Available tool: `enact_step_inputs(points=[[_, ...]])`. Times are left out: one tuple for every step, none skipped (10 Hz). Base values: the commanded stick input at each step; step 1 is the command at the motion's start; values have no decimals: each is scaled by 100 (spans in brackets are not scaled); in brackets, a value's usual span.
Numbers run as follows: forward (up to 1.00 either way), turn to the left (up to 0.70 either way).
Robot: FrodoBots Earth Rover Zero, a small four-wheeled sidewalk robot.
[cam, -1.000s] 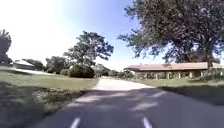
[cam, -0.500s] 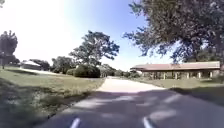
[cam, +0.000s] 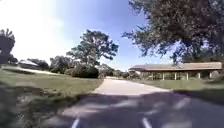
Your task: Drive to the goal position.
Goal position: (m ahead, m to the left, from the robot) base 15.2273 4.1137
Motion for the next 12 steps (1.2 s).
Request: enact_step_inputs(points=[[70,0],[70,0],[70,0],[70,0],[70,0],[70,0],[70,0],[70,0],[70,0],[70,0],[70,0],[70,0]])
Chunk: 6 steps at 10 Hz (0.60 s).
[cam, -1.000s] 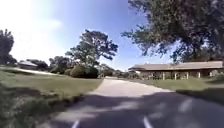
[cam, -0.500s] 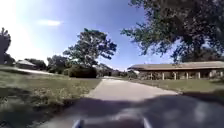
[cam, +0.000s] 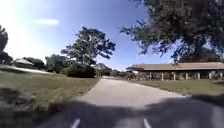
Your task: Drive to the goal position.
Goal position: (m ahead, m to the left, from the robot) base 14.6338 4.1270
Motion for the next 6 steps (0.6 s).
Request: enact_step_inputs(points=[[70,0],[70,0],[70,0],[70,0],[70,0],[70,0]])
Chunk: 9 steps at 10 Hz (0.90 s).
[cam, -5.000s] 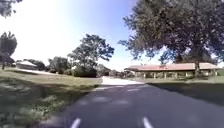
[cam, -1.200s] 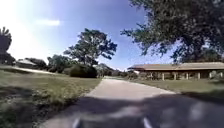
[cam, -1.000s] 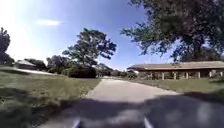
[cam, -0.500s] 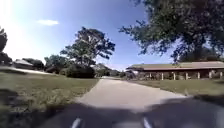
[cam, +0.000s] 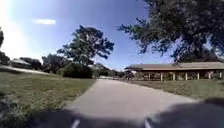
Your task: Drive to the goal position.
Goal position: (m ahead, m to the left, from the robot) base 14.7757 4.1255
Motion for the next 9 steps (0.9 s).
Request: enact_step_inputs(points=[[70,0],[70,0],[70,0],[70,0],[70,0],[70,0],[70,0],[70,0],[70,0]])
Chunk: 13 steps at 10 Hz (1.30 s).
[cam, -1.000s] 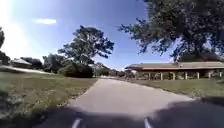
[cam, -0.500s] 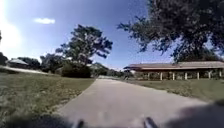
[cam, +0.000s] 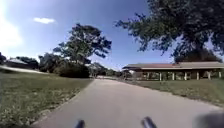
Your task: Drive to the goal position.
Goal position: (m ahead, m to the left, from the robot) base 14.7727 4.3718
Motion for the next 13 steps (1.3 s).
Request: enact_step_inputs(points=[[70,0],[70,0],[70,0],[70,0],[70,0],[70,0],[70,0],[70,0],[70,0],[70,0],[70,0],[70,0],[70,0]])
